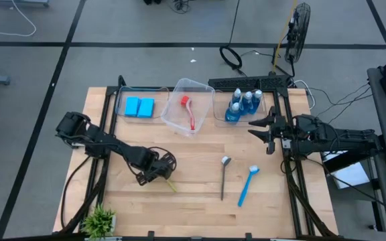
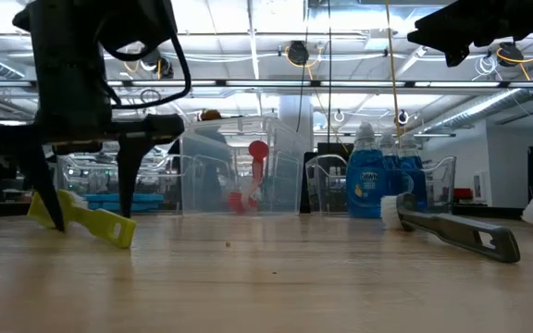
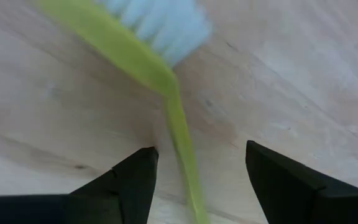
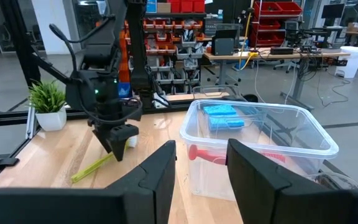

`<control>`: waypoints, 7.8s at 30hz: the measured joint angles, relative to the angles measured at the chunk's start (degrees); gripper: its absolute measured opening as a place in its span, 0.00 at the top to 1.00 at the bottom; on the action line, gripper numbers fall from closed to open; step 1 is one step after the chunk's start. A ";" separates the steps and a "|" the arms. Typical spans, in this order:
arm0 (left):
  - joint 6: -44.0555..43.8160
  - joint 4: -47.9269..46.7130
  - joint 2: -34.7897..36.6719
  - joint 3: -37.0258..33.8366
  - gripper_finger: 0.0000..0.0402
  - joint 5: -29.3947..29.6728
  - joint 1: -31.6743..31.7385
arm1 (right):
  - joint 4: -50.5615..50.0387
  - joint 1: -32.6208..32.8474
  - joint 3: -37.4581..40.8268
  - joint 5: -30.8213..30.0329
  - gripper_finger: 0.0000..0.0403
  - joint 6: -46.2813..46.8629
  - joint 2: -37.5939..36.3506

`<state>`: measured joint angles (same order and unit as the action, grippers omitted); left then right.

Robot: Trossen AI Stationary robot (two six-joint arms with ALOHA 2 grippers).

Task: Pick & Place Kitchen Sink Supplies
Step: Put the yellow dish brush into the middle transparent bin, then put the blue dish brush into the middle transparent bin

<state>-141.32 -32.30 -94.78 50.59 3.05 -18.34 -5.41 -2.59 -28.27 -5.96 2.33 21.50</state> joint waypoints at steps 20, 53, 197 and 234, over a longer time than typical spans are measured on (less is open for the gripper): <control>3.55 2.47 -0.63 -2.36 0.95 1.45 -2.30 | -0.02 0.00 -0.02 -0.02 0.68 -0.02 0.02; 104.18 62.62 24.28 -2.38 0.95 16.45 -0.67 | 0.00 0.00 -0.02 -0.01 0.68 0.00 0.00; 99.23 -8.67 18.35 29.36 0.44 28.24 8.43 | 7.29 4.51 -0.02 13.42 0.68 13.46 0.37; 111.25 20.44 57.53 -17.38 0.44 19.26 7.97 | -29.70 23.45 -29.79 -4.13 0.68 45.06 32.26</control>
<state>-30.06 -11.85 -37.26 33.21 22.31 -10.37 -35.11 20.86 -58.06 -10.09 47.38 53.75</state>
